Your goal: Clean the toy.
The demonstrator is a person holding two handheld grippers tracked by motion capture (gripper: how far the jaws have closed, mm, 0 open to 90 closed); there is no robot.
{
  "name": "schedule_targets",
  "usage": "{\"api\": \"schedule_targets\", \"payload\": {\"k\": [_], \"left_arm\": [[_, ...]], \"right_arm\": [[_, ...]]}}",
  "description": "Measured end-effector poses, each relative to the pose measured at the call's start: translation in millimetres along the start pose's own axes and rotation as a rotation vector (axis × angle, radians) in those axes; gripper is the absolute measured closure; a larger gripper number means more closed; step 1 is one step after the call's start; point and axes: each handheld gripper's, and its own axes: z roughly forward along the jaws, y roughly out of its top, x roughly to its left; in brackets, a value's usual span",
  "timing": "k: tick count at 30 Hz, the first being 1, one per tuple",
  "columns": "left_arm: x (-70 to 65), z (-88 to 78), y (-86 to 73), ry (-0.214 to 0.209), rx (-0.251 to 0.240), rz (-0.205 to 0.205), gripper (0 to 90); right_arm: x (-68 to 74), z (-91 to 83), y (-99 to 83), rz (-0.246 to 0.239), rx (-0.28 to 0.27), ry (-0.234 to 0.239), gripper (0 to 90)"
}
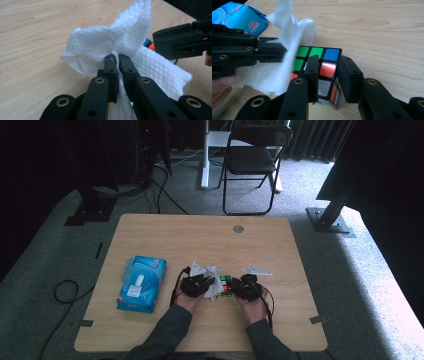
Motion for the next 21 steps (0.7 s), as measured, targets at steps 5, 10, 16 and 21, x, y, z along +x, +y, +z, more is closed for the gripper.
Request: {"api": "schedule_targets", "payload": {"k": [5,10,16,21], "left_arm": [[1.5,2.8,-3.7,0.005,0.005,-0.01,86.1],[0.3,9.8,-9.3,0.03,0.056,0.007,86.1],[0.4,21.3,-22.1,0.035,0.102,0.005,86.0],[0.2,21.5,-22.4,0.039,0.099,0.008,85.8]], "right_arm": [[0.4,0.1,-0.4,0.003,-0.004,-0.005,70.1],[1.1,0.0,-0.8,0.006,-0.006,-0.009,70.2],[1.0,0.0,-1.0,0.01,-0.008,-0.008,70.1],[1.3,-0.1,-1.1,0.009,-0.008,-0.01,70.1]]}}
